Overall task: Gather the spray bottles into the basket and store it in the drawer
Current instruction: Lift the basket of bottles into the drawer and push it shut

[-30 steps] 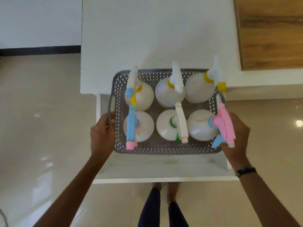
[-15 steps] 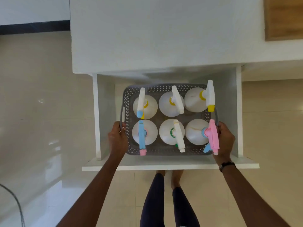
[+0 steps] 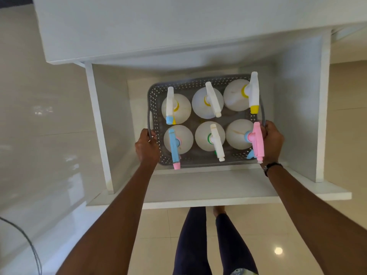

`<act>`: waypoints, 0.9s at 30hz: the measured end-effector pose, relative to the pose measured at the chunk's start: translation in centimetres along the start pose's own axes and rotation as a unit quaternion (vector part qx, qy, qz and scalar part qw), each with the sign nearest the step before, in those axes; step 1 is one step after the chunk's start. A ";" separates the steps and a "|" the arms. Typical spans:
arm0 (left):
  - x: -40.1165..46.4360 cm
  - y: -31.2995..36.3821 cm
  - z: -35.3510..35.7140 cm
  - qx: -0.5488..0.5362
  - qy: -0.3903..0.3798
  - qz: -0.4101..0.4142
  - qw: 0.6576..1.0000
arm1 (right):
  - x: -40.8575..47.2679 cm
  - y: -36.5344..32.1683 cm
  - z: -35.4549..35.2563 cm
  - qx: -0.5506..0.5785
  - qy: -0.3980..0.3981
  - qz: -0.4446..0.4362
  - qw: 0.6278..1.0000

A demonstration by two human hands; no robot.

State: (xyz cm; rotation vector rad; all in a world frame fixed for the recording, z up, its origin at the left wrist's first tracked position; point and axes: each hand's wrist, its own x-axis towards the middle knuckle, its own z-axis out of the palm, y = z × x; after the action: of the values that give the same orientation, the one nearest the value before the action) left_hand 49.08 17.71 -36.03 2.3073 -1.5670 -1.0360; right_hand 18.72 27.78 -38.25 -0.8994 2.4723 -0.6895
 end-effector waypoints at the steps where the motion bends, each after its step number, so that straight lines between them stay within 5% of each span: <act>1: 0.2 -0.1 0.3 -0.001 -0.005 -0.001 1.000 | 0.1 0.1 0.1 0.000 -0.001 0.003 1.000; 20: 2.2 1.3 0.4 0.005 -0.104 -0.028 0.994 | 3.0 0.5 0.1 0.020 -0.095 0.018 0.995; 27: -1.1 2.1 -1.7 0.012 -0.128 -0.051 0.990 | 0.4 -2.1 -2.6 -0.008 -0.144 0.089 0.985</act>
State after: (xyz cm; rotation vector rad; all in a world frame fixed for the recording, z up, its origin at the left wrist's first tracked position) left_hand 48.31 17.39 -33.23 2.3712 -1.5671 -1.3932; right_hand 18.08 26.92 -35.05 -0.7152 2.2661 -0.4436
